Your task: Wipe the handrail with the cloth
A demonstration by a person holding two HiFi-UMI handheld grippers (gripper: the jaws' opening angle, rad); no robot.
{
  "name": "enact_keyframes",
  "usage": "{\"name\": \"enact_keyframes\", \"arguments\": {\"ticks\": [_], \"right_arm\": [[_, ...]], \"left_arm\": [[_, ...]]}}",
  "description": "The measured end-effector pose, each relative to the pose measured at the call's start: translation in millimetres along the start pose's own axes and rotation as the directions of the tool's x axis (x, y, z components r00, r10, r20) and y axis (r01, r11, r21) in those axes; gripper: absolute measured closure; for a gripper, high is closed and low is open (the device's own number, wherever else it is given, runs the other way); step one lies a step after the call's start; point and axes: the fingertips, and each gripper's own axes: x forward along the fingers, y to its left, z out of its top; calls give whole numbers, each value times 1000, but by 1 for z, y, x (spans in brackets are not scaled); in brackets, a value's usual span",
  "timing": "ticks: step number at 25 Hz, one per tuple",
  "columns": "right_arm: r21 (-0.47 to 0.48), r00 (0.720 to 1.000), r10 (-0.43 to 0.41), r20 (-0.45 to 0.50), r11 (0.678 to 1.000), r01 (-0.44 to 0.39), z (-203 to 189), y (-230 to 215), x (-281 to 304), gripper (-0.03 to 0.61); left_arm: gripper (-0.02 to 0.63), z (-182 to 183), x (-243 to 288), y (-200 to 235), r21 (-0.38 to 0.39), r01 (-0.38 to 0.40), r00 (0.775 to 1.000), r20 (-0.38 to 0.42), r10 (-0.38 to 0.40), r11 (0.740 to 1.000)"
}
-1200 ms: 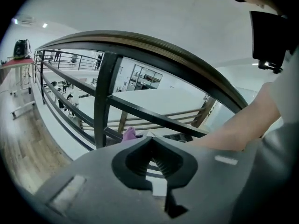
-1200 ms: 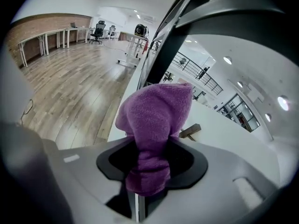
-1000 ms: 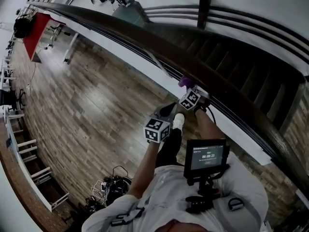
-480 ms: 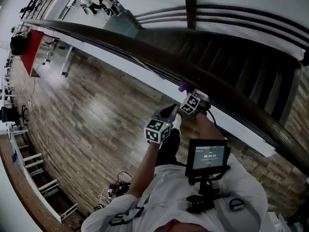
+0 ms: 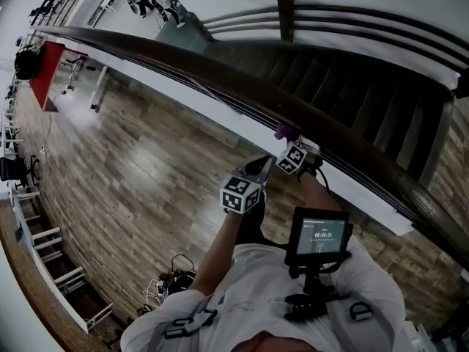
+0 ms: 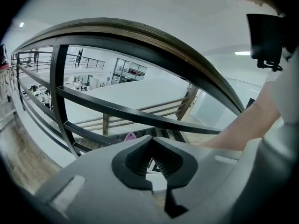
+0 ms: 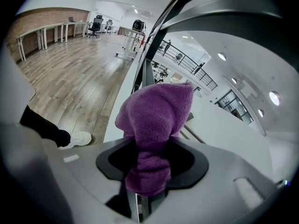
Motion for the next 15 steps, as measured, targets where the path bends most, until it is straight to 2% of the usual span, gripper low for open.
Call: {"name": "enact_keyframes", "arguments": {"ticks": [15], "right_arm": [[-12, 1000, -26, -6, 1000, 26, -68, -2, -27, 402]], "left_arm": [[614, -15, 31, -57, 30, 29, 999, -22, -28, 999]]}}
